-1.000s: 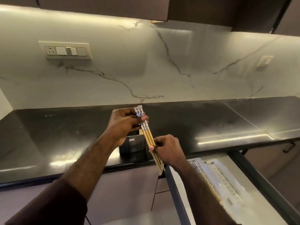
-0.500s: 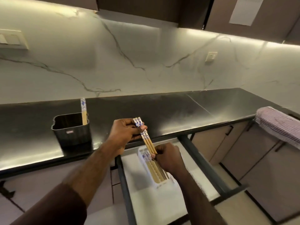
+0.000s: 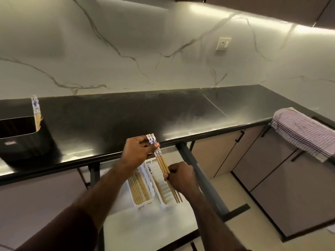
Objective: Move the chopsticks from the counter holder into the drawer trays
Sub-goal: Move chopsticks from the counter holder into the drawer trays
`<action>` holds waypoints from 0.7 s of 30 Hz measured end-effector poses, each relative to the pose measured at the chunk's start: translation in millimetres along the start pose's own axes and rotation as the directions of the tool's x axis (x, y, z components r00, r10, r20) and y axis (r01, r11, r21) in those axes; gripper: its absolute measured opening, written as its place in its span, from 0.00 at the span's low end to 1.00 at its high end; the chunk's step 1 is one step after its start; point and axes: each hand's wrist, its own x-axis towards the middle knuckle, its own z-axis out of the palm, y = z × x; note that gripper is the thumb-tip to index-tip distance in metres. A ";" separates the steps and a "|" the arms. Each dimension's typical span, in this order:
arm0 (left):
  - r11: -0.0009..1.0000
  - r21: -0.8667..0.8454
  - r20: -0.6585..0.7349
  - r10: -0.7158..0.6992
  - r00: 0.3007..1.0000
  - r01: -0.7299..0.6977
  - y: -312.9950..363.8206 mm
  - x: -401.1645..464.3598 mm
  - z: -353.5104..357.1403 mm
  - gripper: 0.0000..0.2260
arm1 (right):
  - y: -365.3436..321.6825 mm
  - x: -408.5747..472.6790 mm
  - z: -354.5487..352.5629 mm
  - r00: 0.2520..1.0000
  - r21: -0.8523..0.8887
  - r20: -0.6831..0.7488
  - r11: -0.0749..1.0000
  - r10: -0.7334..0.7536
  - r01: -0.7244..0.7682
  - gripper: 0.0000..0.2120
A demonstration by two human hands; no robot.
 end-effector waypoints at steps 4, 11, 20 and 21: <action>0.997 0.058 0.015 -0.044 0.999 0.043 -35.8 28.2 14.2 0.06 | 22.0 31.9 13.2 0.998 -0.013 0.019 0.998 0.059 -0.059 0.11; 0.941 0.292 0.059 -0.197 0.979 0.172 -108.0 79.7 36.6 0.08 | 60.4 95.5 38.1 0.974 -0.075 0.103 0.978 0.201 -0.194 0.08; 0.622 0.768 0.089 -0.339 0.936 0.153 -189.1 107.0 54.5 0.10 | 109.3 149.6 81.2 0.901 -0.241 0.234 0.920 0.364 -0.309 0.18; 0.588 0.797 0.089 -0.345 0.934 0.141 -196.0 108.6 55.4 0.10 | 110.9 154.0 84.6 0.895 -0.245 0.233 0.914 0.380 -0.324 0.19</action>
